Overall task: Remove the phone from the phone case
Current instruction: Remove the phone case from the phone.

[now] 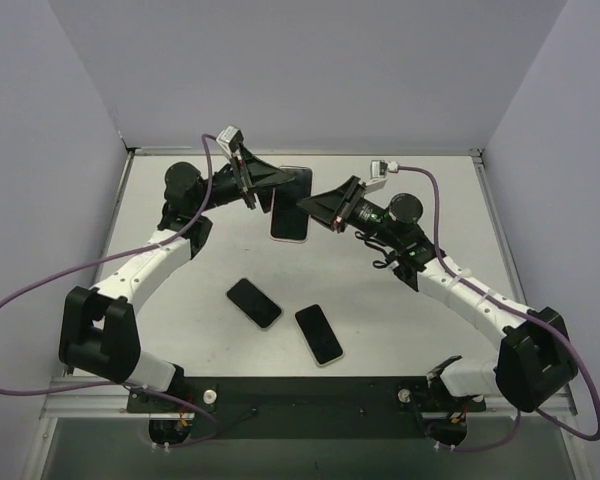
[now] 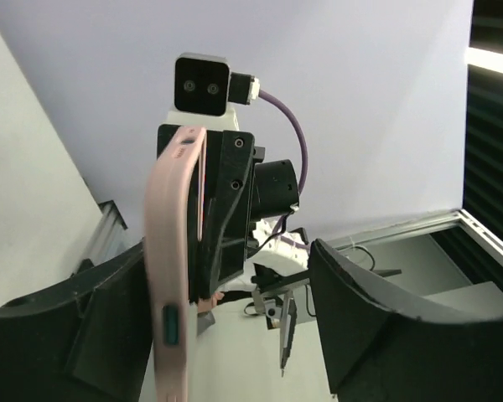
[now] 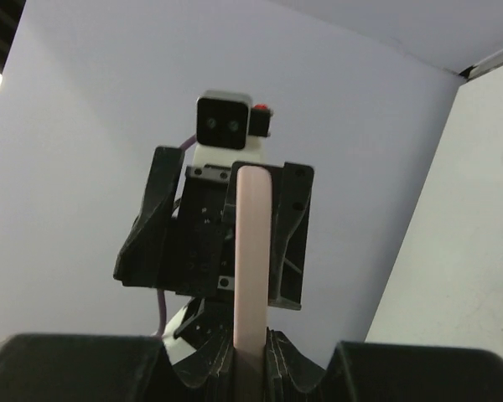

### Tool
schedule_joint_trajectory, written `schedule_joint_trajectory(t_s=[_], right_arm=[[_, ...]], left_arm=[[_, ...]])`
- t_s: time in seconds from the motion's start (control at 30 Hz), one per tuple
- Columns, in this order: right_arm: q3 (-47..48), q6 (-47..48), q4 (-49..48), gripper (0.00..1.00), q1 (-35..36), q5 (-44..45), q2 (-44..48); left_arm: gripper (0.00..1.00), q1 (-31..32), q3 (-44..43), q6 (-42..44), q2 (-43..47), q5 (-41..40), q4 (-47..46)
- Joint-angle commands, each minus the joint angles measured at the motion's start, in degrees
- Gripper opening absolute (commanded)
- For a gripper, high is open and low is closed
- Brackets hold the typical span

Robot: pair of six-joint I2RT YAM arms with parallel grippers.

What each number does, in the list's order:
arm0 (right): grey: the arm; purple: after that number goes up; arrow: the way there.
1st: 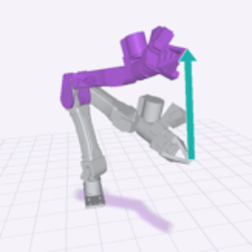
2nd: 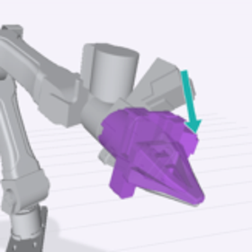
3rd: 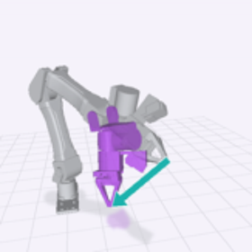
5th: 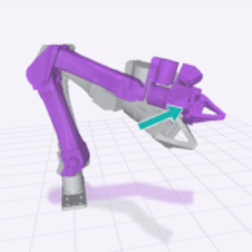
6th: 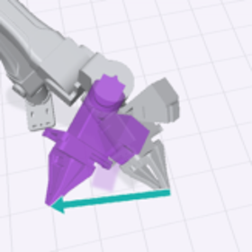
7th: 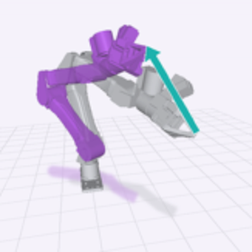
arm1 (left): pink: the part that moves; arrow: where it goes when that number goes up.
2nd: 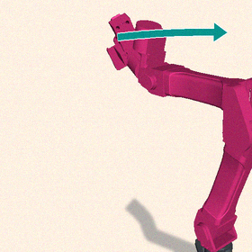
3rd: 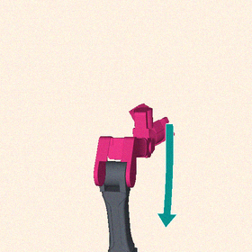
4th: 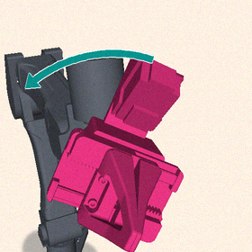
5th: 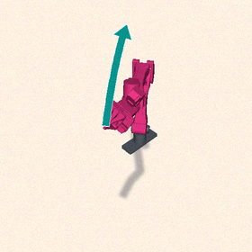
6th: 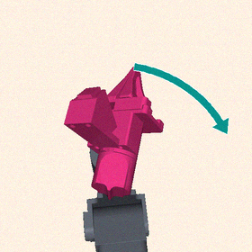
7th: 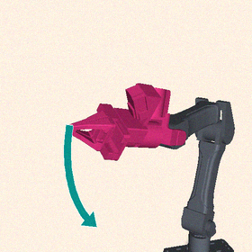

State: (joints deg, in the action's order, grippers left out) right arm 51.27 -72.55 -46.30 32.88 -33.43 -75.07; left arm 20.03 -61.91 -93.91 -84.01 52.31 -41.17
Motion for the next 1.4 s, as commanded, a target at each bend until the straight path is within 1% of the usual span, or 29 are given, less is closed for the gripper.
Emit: schedule_joint_trajectory(t_s=[0.0,0.1,0.23,0.27,0.3,0.37,0.43,0.53,0.67,0.73,0.87,0.9,0.93,1.17,1.27,1.37], right_arm=[[-4.3,-3.4,-11.9,0.00,-4.7,6.1,5.0],[-5.6,-4.3,-12.8,0.00,-6.9,6.0,6.5],[-6.9,-7.2,-16.2,0.00,-8.9,5.2,6.2],[-7.1,-7.8,-17.0,0.00,-9.3,5.1,5.6],[-7.2,-9.0,-18.6,0.00,-9.3,5.0,5.2],[-7.8,-10.2,-20.3,0.00,-9.8,5.0,4.0],[-7.9,-11.8,-22.9,0.00,-9.7,4.8,3.1],[-7.8,-12.3,-24.1,0.00,-9.4,4.6,2.0],[-7.2,-10.3,-21.5,0.00,-9.1,4.6,3.1],[-7.1,-9.3,-19.1,0.00,-8.8,4.7,3.7],[-6.8,-8.1,-17.9,0.00,-8.3,4.9,4.3],[-6.8,-8.2,-17.9,0.00,-8.1,4.8,4.3],[-6.7,-8.2,-18.1,0.00,-8.0,4.9,4.3],[-6.8,-8.3,-18.2,0.00,-7.4,5.2,4.1],[-7.0,-8.5,-18.1,0.00,-7.4,5.7,4.1],[-7.2,-8.8,-18.1,0.00,-7.4,6.1,4.1]], left_arm=[[0.89,-2.1,0.4,-0.3,3.5,-0.2,-0.9],[0.89,-3.1,5.5,-0.4,4.8,-0.1,-3.0],[0.89,-1.6,12.2,-0.7,6.3,-0.9,-6.3],[0.86,-1.1,14.9,-1.4,6.5,-1.7,-7.7],[0.83,-0.9,15.9,-2.5,6.6,-2.0,-10.8],[0.77,-0.2,17.4,-2.6,6.8,-2.3,-12.2],[0.77,0.4,17.4,-2.1,6.8,-2.5,-12.1],[0.77,1.1,16.3,-1.5,6.5,-3.1,-11.4],[0.75,1.1,15.0,-2.2,6.5,-5.0,-12.9],[0.72,1.1,13.8,-1.9,6.6,-5.7,-13.1],[0.70,1.2,11.1,1.5,6.8,-6.0,-8.9],[0.68,1.4,10.7,3.5,6.8,-6.0,-6.1],[0.66,1.5,10.3,4.2,6.8,-6.0,-5.3],[0.52,2.3,8.7,4.5,6.1,-6.0,-4.5],[0.52,2.5,9.0,5.1,6.1,-6.1,-4.2],[0.54,2.7,9.2,5.0,6.4,-6.1,-4.3]])
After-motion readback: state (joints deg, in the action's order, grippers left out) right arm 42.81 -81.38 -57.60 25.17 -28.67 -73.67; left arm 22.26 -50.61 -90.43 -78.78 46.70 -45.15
